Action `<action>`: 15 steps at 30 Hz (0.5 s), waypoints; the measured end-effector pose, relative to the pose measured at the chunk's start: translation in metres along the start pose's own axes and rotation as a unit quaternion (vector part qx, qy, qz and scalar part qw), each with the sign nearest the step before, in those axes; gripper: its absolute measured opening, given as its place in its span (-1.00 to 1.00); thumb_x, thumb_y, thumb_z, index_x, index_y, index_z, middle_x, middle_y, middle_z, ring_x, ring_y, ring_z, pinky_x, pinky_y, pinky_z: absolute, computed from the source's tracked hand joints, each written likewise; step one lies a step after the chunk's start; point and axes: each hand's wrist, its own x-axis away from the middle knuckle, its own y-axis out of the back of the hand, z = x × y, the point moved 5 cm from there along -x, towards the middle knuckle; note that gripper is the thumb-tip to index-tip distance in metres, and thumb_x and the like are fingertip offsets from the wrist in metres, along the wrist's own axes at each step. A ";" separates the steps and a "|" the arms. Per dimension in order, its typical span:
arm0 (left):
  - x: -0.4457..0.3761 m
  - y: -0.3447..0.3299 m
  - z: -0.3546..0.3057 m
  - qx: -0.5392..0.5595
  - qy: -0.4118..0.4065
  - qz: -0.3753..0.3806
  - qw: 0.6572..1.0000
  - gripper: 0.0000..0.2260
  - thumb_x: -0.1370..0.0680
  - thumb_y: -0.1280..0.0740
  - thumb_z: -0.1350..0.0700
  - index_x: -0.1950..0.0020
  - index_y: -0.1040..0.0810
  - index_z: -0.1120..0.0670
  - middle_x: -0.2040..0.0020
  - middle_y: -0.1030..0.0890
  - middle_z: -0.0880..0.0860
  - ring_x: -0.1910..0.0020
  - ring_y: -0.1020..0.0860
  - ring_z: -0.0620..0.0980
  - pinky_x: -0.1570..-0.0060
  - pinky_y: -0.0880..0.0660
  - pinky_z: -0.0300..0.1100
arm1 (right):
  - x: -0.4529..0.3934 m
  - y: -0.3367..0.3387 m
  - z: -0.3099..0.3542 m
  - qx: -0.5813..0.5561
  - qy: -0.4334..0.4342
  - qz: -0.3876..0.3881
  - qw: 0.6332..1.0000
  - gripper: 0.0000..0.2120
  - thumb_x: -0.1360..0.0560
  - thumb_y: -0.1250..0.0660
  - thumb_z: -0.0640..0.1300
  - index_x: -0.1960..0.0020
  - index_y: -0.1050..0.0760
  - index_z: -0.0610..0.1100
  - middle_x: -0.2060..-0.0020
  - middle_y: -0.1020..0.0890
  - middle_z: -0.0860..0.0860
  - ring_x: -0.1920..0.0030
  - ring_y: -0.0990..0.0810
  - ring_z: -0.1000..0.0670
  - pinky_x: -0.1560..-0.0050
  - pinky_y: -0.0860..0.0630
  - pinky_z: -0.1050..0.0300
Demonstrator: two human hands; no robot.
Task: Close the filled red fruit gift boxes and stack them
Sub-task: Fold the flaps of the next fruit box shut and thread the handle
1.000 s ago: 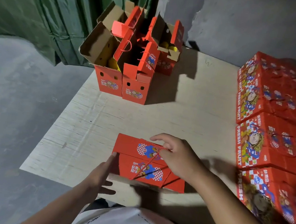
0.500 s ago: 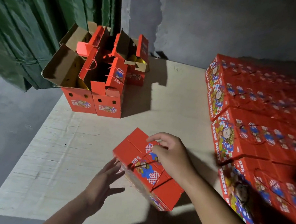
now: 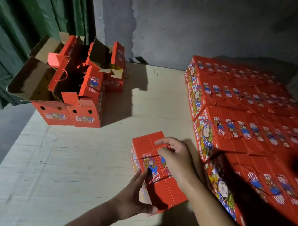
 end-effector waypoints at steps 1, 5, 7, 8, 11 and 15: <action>-0.004 -0.005 0.000 -0.028 -0.010 0.000 1.000 0.24 -0.31 -0.65 -0.28 -0.68 0.19 -0.23 -0.69 0.19 -0.23 -0.68 0.17 -0.13 -0.63 -0.15 0.11 | 0.000 0.007 -0.002 0.003 -0.001 -0.004 1.000 -0.74 -0.52 -0.33 -0.38 0.00 -0.70 -0.08 0.21 -0.64 0.12 0.52 -0.46 0.26 0.48 -0.29 0.43; -0.019 -0.025 -0.001 -0.069 -0.028 -0.005 0.997 0.21 -0.31 -0.60 -0.36 -0.69 0.16 -0.22 -0.69 0.21 -0.21 -0.69 0.18 -0.11 -0.62 -0.17 0.13 | 0.002 0.030 -0.014 0.016 -0.003 -0.010 1.000 -0.74 -0.53 -0.34 -0.35 0.01 -0.70 -0.05 0.09 -0.67 0.16 0.38 -0.54 0.35 0.41 -0.36 0.45; -0.025 -0.036 -0.001 -0.076 -0.026 0.005 0.997 0.19 -0.31 -0.57 -0.41 -0.68 0.16 -0.26 -0.69 0.19 -0.23 -0.69 0.15 -0.11 -0.62 -0.17 0.12 | 0.004 0.042 -0.021 0.022 -0.005 -0.017 1.000 -0.74 -0.52 -0.34 -0.35 0.01 -0.70 -0.05 0.11 -0.66 0.30 0.35 -0.57 0.30 0.41 -0.38 0.40; -0.028 -0.042 -0.001 -0.080 -0.020 0.011 0.996 0.18 -0.30 -0.56 -0.42 -0.66 0.16 -0.30 -0.69 0.20 -0.24 -0.69 0.14 -0.11 -0.63 -0.17 0.11 | 0.005 0.048 -0.025 0.024 -0.005 -0.021 0.999 -0.75 -0.52 -0.34 -0.36 0.01 -0.69 -0.06 0.14 -0.63 0.40 0.37 -0.56 0.27 0.42 -0.39 0.35; -0.036 -0.060 -0.004 -0.091 -0.003 0.028 0.995 0.14 -0.30 -0.58 -0.39 -0.60 0.17 -0.38 -0.68 0.20 -0.22 -0.69 0.12 -0.08 -0.63 -0.16 0.07 | 0.007 0.065 -0.034 0.026 -0.006 -0.023 0.999 -0.75 -0.53 -0.34 -0.37 0.01 -0.69 -0.07 0.19 -0.55 0.53 0.42 -0.51 0.26 0.44 -0.38 0.32; -0.045 -0.088 -0.011 -0.107 -0.006 0.046 0.993 0.17 -0.33 -0.61 -0.29 -0.64 0.18 -0.29 -0.69 0.20 -0.16 -0.70 0.11 -0.05 -0.62 -0.18 0.08 | 0.012 0.087 -0.042 0.015 -0.007 -0.030 0.999 -0.74 -0.52 -0.33 -0.38 0.05 -0.70 -0.07 0.15 -0.63 0.41 0.29 -0.58 0.29 0.36 -0.42 0.39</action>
